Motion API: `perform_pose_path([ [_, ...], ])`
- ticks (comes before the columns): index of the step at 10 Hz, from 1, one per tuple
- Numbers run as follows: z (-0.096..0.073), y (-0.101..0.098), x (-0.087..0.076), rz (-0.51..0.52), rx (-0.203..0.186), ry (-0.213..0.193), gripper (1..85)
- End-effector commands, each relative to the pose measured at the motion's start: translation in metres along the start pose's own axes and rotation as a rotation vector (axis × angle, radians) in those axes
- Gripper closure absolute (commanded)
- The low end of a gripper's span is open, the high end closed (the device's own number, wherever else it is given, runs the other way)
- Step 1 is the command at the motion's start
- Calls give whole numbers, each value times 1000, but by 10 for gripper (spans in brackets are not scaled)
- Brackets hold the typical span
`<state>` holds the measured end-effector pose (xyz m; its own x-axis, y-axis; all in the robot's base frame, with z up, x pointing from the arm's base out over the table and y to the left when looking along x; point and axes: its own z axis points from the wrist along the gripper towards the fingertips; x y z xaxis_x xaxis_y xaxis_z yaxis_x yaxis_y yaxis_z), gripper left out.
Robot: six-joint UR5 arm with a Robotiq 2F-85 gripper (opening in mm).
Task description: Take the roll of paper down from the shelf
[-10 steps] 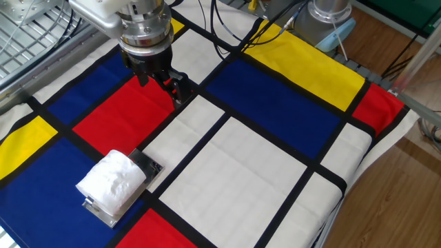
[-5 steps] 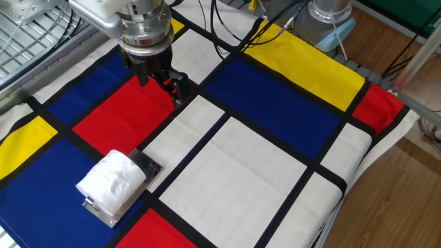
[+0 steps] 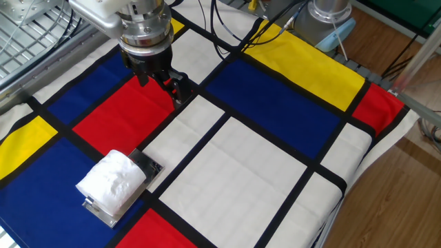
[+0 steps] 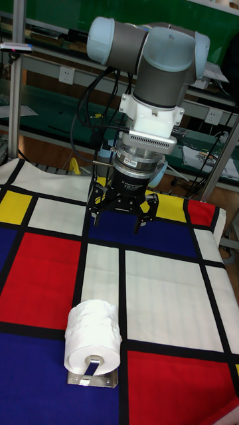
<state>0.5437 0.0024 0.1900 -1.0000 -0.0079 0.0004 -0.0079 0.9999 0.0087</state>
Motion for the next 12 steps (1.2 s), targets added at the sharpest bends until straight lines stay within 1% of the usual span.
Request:
perform_pose_path([
  [1,-6,22,-52,27,-78,-199,573],
  [2,-4,22,-52,26,-68,-199,573],
  [4,-4,21,-52,34,-63,-201,573],
  [6,-3,15,-51,38,-39,-199,573],
  [8,-6,16,-63,56,-46,-244,573],
  [9,-7,18,-65,75,-54,-251,573],
  [10,-6,8,-63,76,-17,-246,573],
  [12,-5,4,-59,90,-3,-233,573],
])
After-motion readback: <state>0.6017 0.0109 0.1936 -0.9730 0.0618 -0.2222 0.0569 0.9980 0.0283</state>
